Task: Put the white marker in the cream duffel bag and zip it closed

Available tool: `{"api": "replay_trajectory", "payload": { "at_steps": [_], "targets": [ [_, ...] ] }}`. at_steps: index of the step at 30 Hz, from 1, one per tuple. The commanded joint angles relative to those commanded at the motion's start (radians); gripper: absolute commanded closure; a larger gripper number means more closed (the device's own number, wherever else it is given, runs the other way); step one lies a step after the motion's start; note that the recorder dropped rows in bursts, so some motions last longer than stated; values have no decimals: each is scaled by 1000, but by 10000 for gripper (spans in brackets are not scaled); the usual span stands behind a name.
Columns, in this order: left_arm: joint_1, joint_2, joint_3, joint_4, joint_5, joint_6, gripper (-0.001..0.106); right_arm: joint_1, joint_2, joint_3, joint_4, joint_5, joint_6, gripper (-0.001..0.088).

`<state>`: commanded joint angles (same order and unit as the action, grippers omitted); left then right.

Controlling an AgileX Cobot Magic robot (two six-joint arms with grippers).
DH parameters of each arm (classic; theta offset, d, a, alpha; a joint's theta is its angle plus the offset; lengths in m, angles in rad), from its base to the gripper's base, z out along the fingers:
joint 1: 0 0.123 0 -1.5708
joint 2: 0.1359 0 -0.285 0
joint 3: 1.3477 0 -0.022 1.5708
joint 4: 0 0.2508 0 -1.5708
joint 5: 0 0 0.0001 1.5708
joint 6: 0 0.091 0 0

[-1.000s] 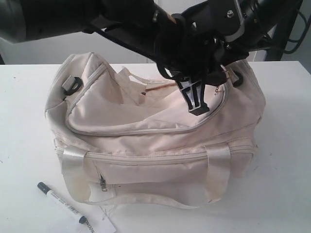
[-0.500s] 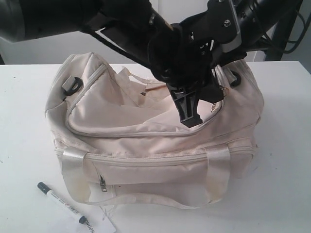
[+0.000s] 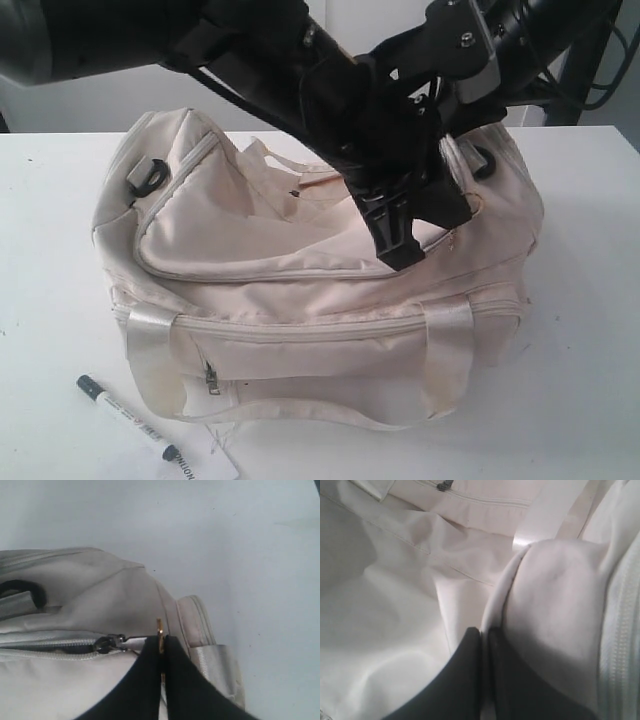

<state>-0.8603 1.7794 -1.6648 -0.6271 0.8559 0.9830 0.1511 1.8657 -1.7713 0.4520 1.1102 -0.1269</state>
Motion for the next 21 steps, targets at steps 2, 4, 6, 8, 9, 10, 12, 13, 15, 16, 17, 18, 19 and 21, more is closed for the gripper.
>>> {"api": "replay_trajectory", "payload": {
  "at_steps": [2,4,6,8,9,10,12,13,15,16,17,18,19,21],
  "targets": [
    [0,14,0,0,26,0,1053,0,0,0,0,0,0,868],
    [0,27,0,0,48,0,1053,0,0,0,0,-2,0,868],
    [0,35,0,4,72,0,1053,0,0,0,2,-2,0,868],
    [0,35,0,11,98,0,1053,-2,0,0,4,-2,0,868],
    [0,35,0,21,109,0,1053,-2,0,0,4,-2,0,868],
    [0,35,0,35,121,0,1053,-2,0,0,4,-4,0,868],
    [0,35,0,68,141,0,1053,-2,0,0,4,-5,0,868],
    [0,35,0,84,147,0,1053,-2,0,0,4,-7,0,868],
    [0,35,0,119,156,0,1053,-2,0,0,4,-7,0,868],
    [0,35,0,137,160,0,1053,-2,0,0,4,-10,0,868],
    [0,35,0,147,162,0,1053,-2,0,0,4,-10,0,868],
    [0,35,0,161,162,0,1053,-2,0,0,4,-10,0,868],
    [0,35,0,178,162,0,1053,-2,0,0,4,-10,0,868],
    [0,35,0,196,162,0,1053,-2,0,0,4,-10,0,868]
  ]
}}
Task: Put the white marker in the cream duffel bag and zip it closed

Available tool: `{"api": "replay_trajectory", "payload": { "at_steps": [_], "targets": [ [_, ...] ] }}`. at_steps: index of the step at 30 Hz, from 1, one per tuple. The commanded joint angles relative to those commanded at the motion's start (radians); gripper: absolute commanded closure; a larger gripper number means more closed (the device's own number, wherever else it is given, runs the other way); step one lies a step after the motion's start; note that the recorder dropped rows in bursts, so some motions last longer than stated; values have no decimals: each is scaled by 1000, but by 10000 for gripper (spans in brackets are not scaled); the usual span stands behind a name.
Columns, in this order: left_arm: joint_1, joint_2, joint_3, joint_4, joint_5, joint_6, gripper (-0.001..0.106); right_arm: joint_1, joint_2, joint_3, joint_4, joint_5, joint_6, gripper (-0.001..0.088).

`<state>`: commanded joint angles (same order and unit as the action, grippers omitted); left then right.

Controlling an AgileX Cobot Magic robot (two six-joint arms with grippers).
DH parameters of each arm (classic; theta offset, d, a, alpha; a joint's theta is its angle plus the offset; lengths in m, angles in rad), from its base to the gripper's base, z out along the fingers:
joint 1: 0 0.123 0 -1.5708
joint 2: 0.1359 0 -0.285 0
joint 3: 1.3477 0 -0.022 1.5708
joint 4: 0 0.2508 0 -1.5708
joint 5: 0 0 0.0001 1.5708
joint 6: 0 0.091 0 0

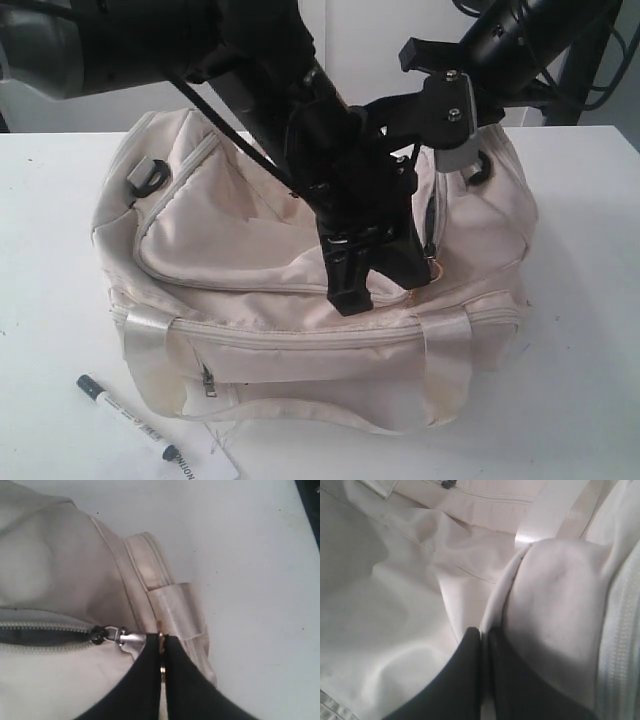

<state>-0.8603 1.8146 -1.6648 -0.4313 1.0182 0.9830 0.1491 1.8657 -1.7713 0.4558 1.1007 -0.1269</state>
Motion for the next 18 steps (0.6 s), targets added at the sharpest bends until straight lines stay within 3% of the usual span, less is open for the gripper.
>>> {"api": "replay_trajectory", "payload": {
  "at_steps": [18],
  "targets": [
    [0,0,0,97,139,-33,1053,0,0,0,-4,-1,0,868]
  ]
}}
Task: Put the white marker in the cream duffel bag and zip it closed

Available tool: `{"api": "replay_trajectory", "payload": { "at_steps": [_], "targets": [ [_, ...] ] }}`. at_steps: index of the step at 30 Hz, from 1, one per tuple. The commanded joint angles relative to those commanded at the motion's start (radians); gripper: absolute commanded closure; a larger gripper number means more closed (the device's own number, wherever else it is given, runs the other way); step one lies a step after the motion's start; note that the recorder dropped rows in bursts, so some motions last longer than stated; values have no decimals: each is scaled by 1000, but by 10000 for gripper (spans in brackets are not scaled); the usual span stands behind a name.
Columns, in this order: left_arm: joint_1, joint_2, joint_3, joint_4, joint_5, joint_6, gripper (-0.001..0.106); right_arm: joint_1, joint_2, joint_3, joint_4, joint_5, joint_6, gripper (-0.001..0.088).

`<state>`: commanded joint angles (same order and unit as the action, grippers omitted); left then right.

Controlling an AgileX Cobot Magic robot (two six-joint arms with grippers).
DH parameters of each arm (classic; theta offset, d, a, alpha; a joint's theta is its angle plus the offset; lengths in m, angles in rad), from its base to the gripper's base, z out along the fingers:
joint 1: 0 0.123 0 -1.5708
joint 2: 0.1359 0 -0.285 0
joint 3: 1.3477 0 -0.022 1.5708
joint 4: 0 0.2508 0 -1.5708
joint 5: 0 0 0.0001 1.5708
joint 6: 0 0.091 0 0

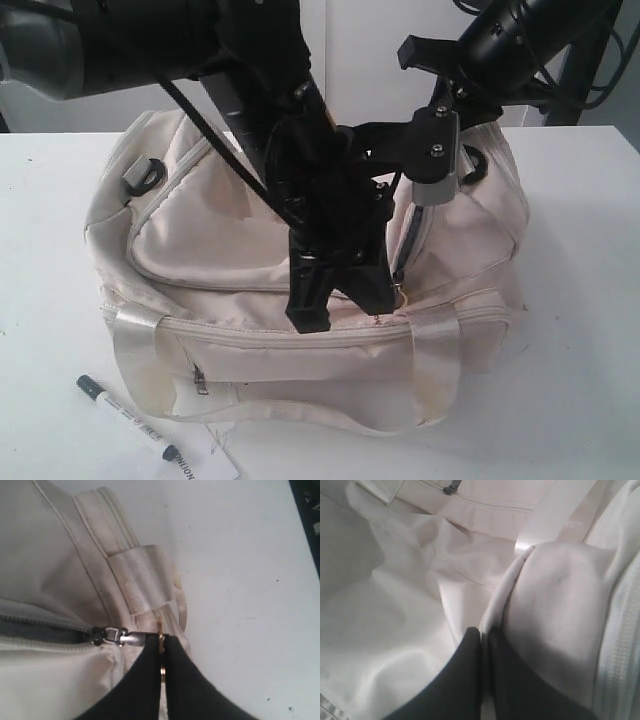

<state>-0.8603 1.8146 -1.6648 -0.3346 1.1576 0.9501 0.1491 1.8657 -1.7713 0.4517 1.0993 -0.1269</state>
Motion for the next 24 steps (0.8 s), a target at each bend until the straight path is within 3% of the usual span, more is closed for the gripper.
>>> {"api": "replay_trajectory", "payload": {
  "at_steps": [10,19,24],
  "targets": [
    [0,0,0,87,-4,-147,1053,0,0,0,-24,12,-18,868],
    [0,0,0,-125,-199,-139,1053,0,0,0,-24,-10,-100,868],
    [0,0,0,-155,-285,-139,1053,0,2,0,-24,-48,-144,868]
  ]
}}
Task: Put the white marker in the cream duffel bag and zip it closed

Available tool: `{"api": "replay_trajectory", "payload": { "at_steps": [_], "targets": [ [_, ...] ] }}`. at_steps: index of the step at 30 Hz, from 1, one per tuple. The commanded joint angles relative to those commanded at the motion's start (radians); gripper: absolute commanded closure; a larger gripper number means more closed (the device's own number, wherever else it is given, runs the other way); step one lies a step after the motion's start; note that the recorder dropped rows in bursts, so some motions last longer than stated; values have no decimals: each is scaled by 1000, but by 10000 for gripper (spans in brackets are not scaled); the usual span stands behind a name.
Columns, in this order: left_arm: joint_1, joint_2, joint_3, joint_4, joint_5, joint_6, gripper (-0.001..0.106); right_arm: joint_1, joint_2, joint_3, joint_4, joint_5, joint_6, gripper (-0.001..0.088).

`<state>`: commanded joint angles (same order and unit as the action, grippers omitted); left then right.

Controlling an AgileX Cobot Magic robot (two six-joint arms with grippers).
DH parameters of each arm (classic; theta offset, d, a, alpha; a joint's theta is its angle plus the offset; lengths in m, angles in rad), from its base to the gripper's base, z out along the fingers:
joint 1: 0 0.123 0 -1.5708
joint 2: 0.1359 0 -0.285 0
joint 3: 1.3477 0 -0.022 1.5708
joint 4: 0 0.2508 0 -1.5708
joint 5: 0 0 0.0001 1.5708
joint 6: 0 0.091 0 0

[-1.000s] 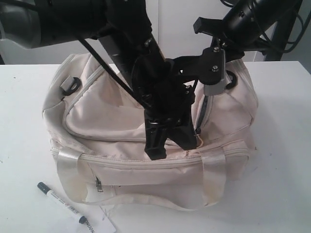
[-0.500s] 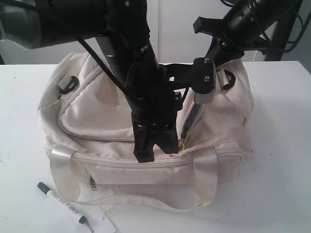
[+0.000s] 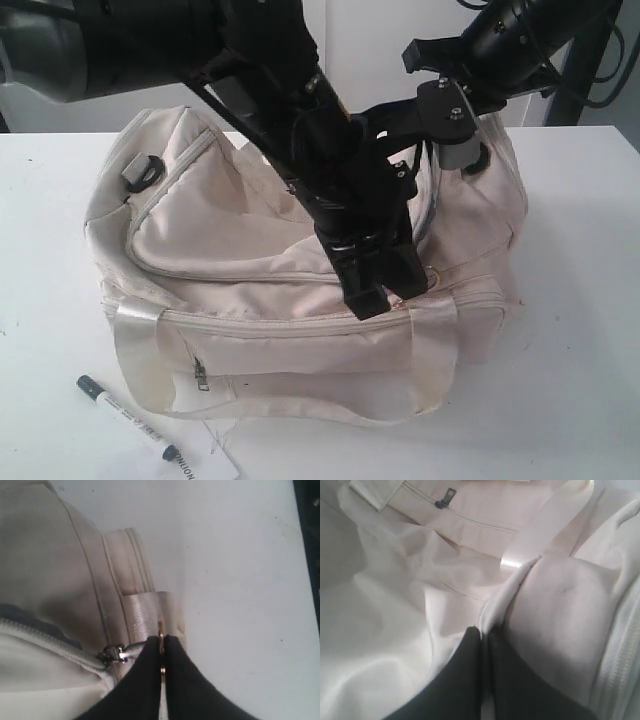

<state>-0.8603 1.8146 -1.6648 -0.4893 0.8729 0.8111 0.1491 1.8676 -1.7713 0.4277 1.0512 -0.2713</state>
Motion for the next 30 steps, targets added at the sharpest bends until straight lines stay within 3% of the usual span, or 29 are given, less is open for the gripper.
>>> {"api": "replay_trajectory", "payload": {
  "at_steps": [17,30],
  "targets": [
    [0,0,0,-5,-80,0,1053,0,0,0,0,7,11,860],
    [0,0,0,-5,-97,0,1053,0,-2,0,2,43,51,522]
  ]
}}
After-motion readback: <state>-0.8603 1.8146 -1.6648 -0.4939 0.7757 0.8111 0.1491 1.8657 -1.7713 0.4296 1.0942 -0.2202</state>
